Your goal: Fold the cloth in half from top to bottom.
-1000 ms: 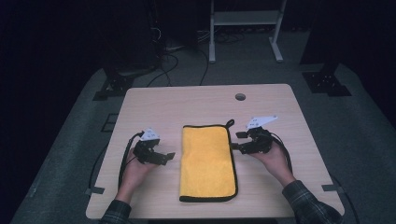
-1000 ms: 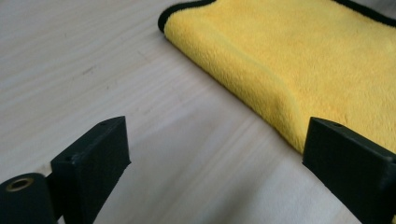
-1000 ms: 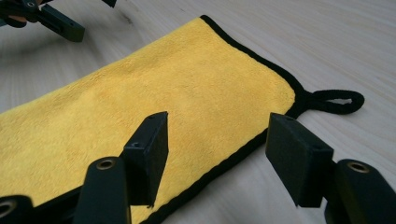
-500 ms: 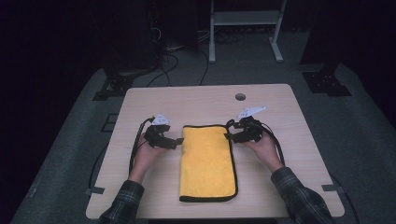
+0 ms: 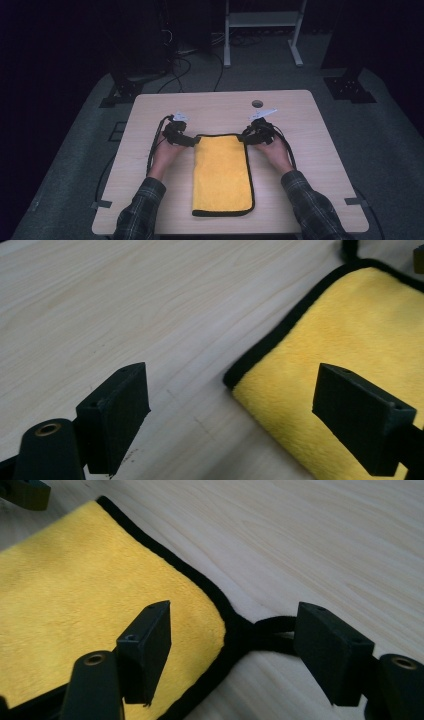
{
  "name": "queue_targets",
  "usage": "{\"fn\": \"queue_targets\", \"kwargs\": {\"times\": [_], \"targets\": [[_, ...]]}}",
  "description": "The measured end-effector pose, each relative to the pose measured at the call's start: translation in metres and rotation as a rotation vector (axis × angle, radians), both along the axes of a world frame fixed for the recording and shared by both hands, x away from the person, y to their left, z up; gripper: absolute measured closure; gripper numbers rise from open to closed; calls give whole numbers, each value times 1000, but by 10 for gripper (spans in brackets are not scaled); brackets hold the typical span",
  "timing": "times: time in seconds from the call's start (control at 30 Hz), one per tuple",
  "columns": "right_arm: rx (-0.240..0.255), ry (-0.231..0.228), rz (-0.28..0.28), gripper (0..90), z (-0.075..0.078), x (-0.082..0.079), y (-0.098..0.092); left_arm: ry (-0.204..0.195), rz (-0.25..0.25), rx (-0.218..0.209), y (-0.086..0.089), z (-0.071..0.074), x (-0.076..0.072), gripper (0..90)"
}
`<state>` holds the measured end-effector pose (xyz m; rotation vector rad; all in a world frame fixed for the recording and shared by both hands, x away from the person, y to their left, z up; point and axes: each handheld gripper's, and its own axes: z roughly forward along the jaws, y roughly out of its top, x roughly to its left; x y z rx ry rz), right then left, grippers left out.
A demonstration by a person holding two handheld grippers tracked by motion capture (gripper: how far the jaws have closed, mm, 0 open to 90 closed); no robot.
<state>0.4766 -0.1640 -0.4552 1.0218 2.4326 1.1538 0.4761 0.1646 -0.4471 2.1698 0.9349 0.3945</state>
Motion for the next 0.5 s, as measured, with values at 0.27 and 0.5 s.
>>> {"fn": "queue_targets", "kwargs": {"times": [0.27,0.5], "targets": [[-2,17,10,295,-10,10,9,45,13,84,0,-18,12,143],[-58,29,23,305,-19,9,16,55,-8,70,-1,-21,14,221]]}}
